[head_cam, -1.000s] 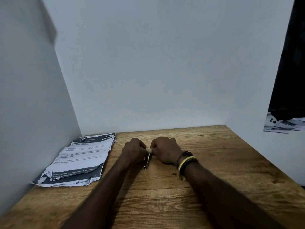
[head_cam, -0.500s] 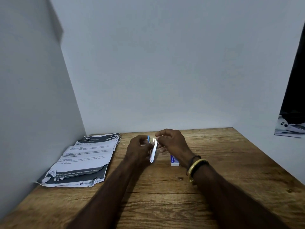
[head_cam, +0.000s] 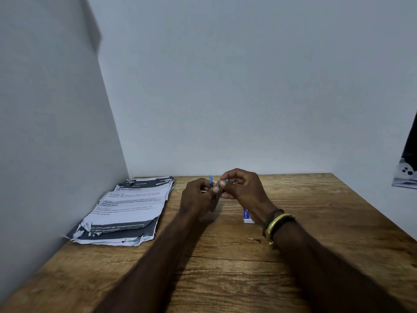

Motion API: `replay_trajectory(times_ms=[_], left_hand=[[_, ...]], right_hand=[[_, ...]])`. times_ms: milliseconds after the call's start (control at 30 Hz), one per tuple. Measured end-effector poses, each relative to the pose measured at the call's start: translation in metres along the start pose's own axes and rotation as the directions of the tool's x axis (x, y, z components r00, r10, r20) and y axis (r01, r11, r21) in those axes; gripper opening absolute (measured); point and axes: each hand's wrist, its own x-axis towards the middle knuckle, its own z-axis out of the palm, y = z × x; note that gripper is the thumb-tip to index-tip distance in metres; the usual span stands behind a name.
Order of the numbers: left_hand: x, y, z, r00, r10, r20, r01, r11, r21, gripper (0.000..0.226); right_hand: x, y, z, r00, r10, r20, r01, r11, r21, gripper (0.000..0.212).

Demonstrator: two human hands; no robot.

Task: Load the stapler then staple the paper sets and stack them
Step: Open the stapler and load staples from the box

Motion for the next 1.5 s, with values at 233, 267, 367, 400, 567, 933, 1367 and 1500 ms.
replay_trajectory(times_ms=[233,267,367,400,567,933,1367,1500], left_hand=[[0.010,-0.009,-0.008,0.994,-0.063,-0.094,0.032,0.952,-0.304,0.018],[0.010,-0.008,-0.009,0.995,-0.055,-0.087,0.021,0.935,-0.355,0.016],[0.008,-0.003,-0.009,0.991,-0.137,-0.009,0.110,0.829,-0.549,0.012],[0.008,-0.002,-0.008,0.983,-0.183,0.010,0.151,0.775,-0.613,0.015],[0.010,-0.001,-0.005,0.913,-0.408,-0.018,0.252,0.597,-0.761,0.017],[-0.001,0.006,-0.010,0.917,-0.312,0.249,0.398,0.673,-0.624,0.011],[-0.014,0.014,-0.004,0.847,-0.309,0.432,0.453,0.846,-0.282,0.026],[-0.017,0.016,-0.004,0.867,-0.305,0.394,0.415,0.880,-0.232,0.025]], right_hand=[[0.003,0.002,0.000,0.997,-0.008,-0.071,0.018,0.991,0.132,0.009],[0.004,0.002,0.000,0.998,-0.011,-0.068,0.021,0.988,0.152,0.010],[0.002,0.002,0.001,1.000,0.011,-0.008,-0.009,0.986,0.165,0.009],[0.001,0.003,0.001,0.999,0.020,0.028,-0.024,0.989,0.146,0.008],[-0.003,0.003,-0.003,0.978,0.030,0.205,-0.021,0.999,-0.048,0.009],[-0.002,0.004,0.000,1.000,0.007,0.016,-0.006,0.998,-0.056,0.017],[0.000,0.006,-0.025,0.993,0.108,0.044,-0.113,0.986,0.124,0.006],[-0.002,0.003,-0.023,0.993,0.100,0.067,-0.107,0.989,0.102,0.007]])
